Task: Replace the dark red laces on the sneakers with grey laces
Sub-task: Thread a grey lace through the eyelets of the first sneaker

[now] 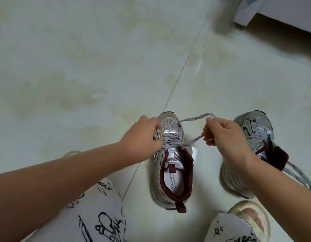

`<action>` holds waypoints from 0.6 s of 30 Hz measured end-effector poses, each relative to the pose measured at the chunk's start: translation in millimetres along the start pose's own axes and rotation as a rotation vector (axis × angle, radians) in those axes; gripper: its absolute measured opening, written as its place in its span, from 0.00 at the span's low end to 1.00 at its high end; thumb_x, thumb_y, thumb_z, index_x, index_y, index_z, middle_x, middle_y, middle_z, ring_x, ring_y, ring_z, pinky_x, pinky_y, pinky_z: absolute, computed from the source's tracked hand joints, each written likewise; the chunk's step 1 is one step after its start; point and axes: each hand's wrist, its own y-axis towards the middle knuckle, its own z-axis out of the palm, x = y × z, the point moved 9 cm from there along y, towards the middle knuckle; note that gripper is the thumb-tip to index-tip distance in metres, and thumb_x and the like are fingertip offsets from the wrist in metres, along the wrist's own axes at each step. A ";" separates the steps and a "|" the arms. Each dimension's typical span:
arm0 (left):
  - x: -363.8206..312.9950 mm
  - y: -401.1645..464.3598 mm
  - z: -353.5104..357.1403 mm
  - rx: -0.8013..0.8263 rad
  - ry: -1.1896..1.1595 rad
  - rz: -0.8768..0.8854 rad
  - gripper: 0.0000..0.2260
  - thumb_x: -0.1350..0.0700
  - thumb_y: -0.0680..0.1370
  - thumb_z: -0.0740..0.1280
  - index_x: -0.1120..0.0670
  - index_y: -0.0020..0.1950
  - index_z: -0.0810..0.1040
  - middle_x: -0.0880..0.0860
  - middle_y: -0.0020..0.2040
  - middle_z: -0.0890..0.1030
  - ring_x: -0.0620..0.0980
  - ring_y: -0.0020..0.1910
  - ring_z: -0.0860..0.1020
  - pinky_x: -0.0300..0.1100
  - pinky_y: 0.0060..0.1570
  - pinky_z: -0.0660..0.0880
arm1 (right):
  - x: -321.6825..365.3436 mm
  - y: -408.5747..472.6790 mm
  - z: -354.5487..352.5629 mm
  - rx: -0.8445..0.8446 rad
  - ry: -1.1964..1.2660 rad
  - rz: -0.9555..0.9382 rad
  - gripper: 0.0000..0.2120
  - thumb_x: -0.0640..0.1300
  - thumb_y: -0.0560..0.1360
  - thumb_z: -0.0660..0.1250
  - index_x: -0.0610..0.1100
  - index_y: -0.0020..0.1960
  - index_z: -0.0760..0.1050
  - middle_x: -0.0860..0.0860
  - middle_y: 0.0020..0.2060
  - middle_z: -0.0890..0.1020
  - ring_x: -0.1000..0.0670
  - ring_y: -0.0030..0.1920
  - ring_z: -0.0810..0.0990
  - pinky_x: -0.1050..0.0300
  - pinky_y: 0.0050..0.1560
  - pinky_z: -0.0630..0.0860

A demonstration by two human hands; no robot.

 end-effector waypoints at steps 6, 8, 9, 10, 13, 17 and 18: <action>12.3 -5.2 27.4 0.188 0.071 0.052 0.05 0.53 0.76 0.65 0.53 0.42 0.75 0.49 0.43 0.70 0.48 0.41 0.72 0.41 0.43 0.69 | -14.7 11.5 -14.5 -0.106 0.055 0.160 0.07 0.44 0.78 0.59 0.40 0.48 0.72 0.46 0.36 0.73 0.50 0.32 0.71 0.57 0.35 0.70; 6.5 -1.1 15.8 0.154 -0.054 0.051 0.08 0.55 0.78 0.62 0.52 0.39 0.70 0.48 0.36 0.70 0.47 0.35 0.69 0.42 0.39 0.68 | -10.1 7.9 -19.8 -0.188 -0.117 0.108 0.17 0.42 0.76 0.62 0.42 0.64 0.65 0.50 0.40 0.70 0.52 0.37 0.71 0.59 0.36 0.68; 1.7 1.2 8.7 0.141 -0.117 0.056 0.09 0.55 0.78 0.61 0.51 0.38 0.68 0.47 0.34 0.70 0.46 0.33 0.68 0.43 0.38 0.68 | 0.3 4.2 -16.5 -0.180 -0.217 0.035 0.22 0.41 0.75 0.64 0.44 0.67 0.62 0.51 0.41 0.70 0.53 0.39 0.71 0.60 0.38 0.67; -4.7 3.0 2.2 0.142 -0.169 0.069 0.09 0.55 0.78 0.61 0.50 0.38 0.68 0.47 0.32 0.70 0.46 0.32 0.68 0.43 0.37 0.69 | 13.5 -1.0 -5.5 -0.117 -0.316 -0.056 0.25 0.40 0.73 0.65 0.46 0.68 0.62 0.51 0.42 0.69 0.53 0.41 0.71 0.60 0.39 0.66; -25.9 5.4 -8.2 0.205 -0.168 0.135 0.08 0.55 0.78 0.61 0.51 0.39 0.68 0.46 0.30 0.67 0.44 0.28 0.66 0.39 0.31 0.66 | 26.1 -22.5 57.5 0.317 -0.669 -0.244 0.23 0.45 0.69 0.70 0.53 0.62 0.70 0.51 0.45 0.71 0.53 0.45 0.71 0.62 0.43 0.66; -32.6 6.3 -10.7 0.252 0.012 0.173 0.04 0.56 0.76 0.64 0.52 0.46 0.69 0.46 0.33 0.68 0.43 0.31 0.67 0.37 0.29 0.62 | 31.3 -27.0 80.0 0.349 -0.812 -0.322 0.14 0.50 0.73 0.66 0.47 0.32 0.68 0.52 0.27 0.70 0.49 0.31 0.69 0.58 0.32 0.64; -30.0 6.5 -11.6 0.236 0.096 0.182 0.04 0.56 0.77 0.63 0.52 0.47 0.68 0.46 0.34 0.68 0.46 0.33 0.69 0.37 0.31 0.63 | 34.2 -23.3 74.4 0.292 -0.787 -0.311 0.18 0.50 0.75 0.64 0.46 0.29 0.65 0.52 0.25 0.68 0.48 0.30 0.67 0.55 0.32 0.64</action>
